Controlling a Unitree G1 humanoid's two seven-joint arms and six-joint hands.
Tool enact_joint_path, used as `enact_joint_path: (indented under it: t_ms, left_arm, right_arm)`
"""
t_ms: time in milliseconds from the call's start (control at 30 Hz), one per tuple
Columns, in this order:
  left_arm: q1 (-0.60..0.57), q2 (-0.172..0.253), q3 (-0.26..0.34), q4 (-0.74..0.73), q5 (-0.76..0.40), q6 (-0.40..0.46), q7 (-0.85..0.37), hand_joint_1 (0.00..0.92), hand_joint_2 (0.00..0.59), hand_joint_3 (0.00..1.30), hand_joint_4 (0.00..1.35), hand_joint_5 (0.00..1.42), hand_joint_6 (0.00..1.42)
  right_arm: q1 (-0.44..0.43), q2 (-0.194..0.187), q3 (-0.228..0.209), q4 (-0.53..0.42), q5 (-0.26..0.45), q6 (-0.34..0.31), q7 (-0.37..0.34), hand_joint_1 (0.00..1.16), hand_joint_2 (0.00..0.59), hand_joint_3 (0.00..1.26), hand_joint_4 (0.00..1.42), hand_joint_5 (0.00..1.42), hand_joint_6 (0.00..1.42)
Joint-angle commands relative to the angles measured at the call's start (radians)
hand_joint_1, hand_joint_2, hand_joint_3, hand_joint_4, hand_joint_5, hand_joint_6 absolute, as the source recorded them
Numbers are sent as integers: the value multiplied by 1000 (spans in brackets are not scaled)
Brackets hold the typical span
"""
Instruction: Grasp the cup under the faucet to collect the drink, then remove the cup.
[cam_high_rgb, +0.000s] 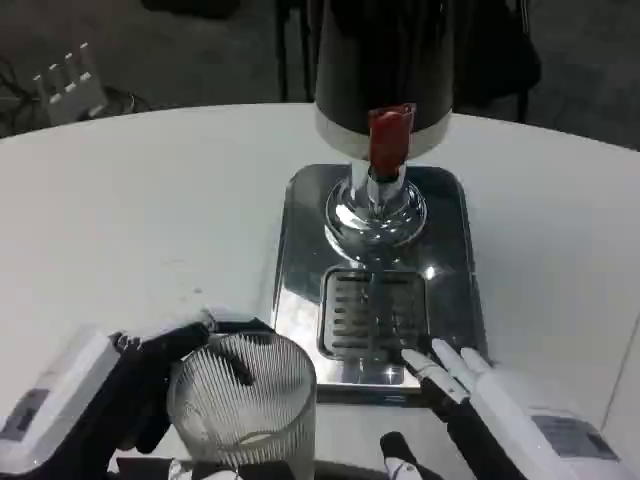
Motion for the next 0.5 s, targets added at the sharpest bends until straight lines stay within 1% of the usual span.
enact_joint_path:
  t_ms: [33, 500]
  left_arm:
    - [-4, -3, 11, 1, -16, -17, 9, 499, 61, 1014, 1086, 1353, 1424]
    - [-15, -9, 12, 16, -17, -9, 13, 499, 61, 1014, 1086, 1353, 1424]
  right_arm:
    - [8, 7, 2, -15, -2, -6, 9, 267, 532, 113, 0, 0, 1]
    - [15, 16, -12, -25, 0, 1, 12, 268, 532, 114, 0, 0, 1]
